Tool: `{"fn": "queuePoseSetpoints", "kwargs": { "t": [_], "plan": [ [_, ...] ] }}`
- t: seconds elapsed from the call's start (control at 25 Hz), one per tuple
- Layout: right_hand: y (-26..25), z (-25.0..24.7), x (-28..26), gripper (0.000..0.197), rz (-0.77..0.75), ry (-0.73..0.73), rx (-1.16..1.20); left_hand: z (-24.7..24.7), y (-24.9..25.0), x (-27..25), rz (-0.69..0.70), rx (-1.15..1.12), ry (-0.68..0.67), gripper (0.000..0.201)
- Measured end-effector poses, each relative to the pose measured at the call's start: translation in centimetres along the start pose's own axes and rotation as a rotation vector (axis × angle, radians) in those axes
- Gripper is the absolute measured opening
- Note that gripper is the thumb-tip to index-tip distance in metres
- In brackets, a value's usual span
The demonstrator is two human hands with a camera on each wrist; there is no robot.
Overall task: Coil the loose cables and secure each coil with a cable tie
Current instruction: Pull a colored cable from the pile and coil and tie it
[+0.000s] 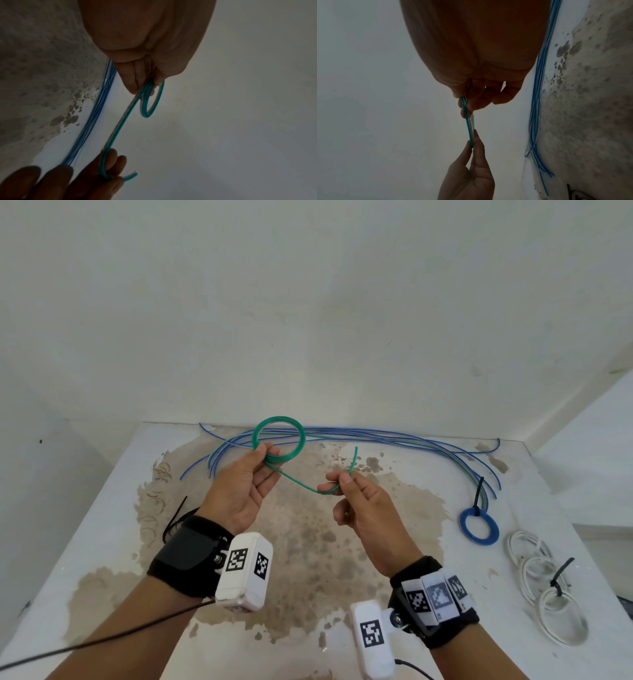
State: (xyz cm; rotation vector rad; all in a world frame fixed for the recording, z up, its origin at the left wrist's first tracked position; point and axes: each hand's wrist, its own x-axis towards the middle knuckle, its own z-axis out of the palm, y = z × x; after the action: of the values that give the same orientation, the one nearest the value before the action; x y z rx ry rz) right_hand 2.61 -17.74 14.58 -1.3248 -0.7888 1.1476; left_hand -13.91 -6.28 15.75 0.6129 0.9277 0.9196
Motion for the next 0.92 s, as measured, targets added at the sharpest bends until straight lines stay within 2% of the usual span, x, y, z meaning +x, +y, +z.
{"fn": "queuePoseSetpoints", "kwargs": {
  "t": [0.2,0.36,0.52,0.64,0.8,0.92],
  "plan": [
    [-1.1,-2.5,1.4,0.024,0.007,0.139,0.096,1.0,-1.0,-0.8,-0.032,0.148,-0.132,0.017],
    [-1.9,-4.5,2.6,0.020,0.027,0.157,0.093,2.3,-2.1,-1.4,-0.048,0.260,-0.198,0.019],
    [-2.7,-6.3,3.2,0.020,0.000,0.164,0.060,3.8,-2.7,-1.8,-0.069,0.353,-0.249,0.034],
    [-2.9,-7.6,3.6,0.024,0.003,0.093,-0.010,4.9,-2.9,-1.6,-0.070,0.436,-0.267,0.036],
    [-2.7,-9.2,4.0,0.024,0.086,-0.050,-0.078,5.7,-2.9,-1.3,-0.116,0.567,-0.290,0.025],
    [-2.6,-9.8,4.3,0.020,0.131,-0.076,-0.093,5.8,-3.2,-0.8,-0.114,0.554,-0.265,0.022]
  ]
}}
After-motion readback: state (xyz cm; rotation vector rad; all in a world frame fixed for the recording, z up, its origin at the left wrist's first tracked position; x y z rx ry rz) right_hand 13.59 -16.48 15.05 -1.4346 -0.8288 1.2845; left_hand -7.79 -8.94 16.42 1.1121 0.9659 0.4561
